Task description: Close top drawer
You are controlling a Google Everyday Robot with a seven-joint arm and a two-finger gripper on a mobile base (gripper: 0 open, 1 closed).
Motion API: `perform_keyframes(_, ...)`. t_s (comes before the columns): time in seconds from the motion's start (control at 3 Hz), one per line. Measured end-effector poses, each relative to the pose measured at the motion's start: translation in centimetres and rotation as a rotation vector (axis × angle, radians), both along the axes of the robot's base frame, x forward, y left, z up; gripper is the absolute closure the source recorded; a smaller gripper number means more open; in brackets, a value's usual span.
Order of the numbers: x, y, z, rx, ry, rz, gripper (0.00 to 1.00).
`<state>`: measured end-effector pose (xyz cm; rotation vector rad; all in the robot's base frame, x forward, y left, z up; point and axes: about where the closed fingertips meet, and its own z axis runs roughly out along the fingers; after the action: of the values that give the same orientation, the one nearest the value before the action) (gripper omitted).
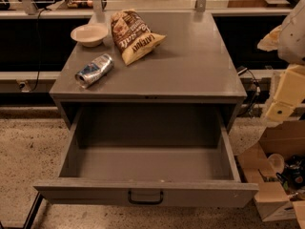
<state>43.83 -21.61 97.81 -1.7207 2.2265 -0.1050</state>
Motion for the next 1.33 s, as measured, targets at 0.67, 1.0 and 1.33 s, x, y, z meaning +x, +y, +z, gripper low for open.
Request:
perform_keyframes(0.67, -0.7, 0.7, -2.5, 0.002, 0.006, 0.009, 0.00)
perform_keyframes(1.0, -2.2, 2.4, -7.9, 0.067, 0.010, 0.031, 0.17)
perform_keyframes(1.33, -4.1, 4.4, -15.4, 0.170, 0.062, 0.055, 0.41)
